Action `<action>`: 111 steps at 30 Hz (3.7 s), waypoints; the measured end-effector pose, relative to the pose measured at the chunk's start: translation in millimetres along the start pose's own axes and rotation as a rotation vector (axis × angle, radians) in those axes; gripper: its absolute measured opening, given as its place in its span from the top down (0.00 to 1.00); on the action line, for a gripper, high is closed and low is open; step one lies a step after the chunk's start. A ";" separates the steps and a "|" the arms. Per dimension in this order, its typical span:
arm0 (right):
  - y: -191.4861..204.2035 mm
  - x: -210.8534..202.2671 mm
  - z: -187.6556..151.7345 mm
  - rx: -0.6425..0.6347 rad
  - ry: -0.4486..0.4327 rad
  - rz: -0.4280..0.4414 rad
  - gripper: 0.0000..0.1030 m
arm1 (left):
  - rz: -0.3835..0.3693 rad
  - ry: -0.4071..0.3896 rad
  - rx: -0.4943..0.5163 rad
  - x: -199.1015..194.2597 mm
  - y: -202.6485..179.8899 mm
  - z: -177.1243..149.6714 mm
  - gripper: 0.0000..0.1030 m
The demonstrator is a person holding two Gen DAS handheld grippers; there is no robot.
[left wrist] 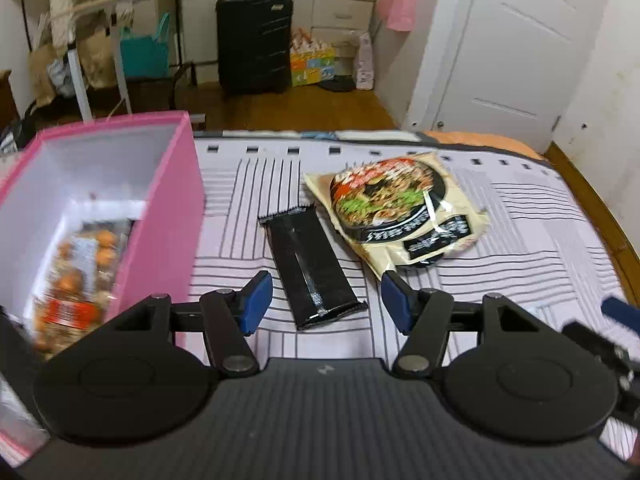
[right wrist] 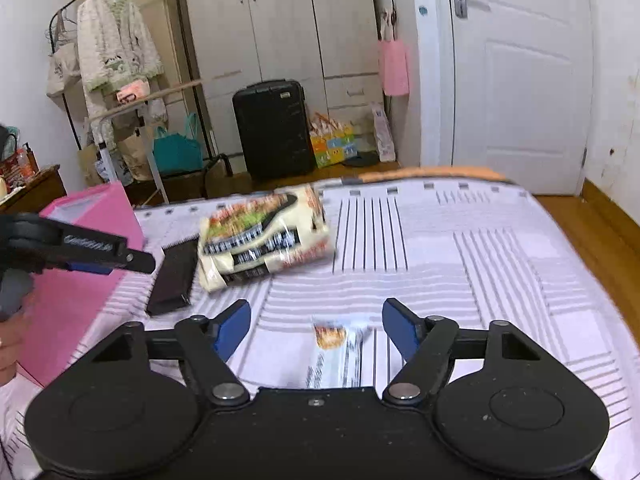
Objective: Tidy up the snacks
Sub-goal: 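Grasp another black bar with the left tool while the right tool grasps a white bar, then lower the left tool's black bar into the box while the right tool lowers its bar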
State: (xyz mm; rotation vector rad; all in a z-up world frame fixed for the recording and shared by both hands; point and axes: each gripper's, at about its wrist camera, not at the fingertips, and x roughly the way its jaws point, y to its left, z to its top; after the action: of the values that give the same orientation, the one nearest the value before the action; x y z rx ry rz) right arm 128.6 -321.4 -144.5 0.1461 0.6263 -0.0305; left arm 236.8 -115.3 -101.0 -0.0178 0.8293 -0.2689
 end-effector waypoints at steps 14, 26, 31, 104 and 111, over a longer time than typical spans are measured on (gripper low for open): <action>-15.3 34.3 -32.5 -0.002 0.062 -0.045 0.67 | 0.140 -0.034 -0.091 78.3 8.5 -8.1 0.21; -11.6 23.1 -23.7 0.070 0.056 -0.006 0.68 | 0.111 0.019 -0.110 77.0 8.6 -13.2 0.55; -1.4 13.9 -16.8 0.046 0.077 0.011 0.68 | 0.090 0.030 -0.075 60.3 13.6 -13.8 0.55; 266.2 14.6 73.7 -0.174 0.204 0.419 0.68 | 0.086 0.031 -0.027 -142.9 219.4 -0.8 0.55; 287.1 41.7 62.0 -0.290 0.205 0.304 0.68 | 0.070 0.078 -0.052 -108.2 232.6 -2.9 0.55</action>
State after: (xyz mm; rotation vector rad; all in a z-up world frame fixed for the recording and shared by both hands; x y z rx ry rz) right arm 219.3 -45.7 -82.9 -0.0385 0.8003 0.3711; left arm 218.3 136.0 -52.5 -0.0265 0.9125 -0.1827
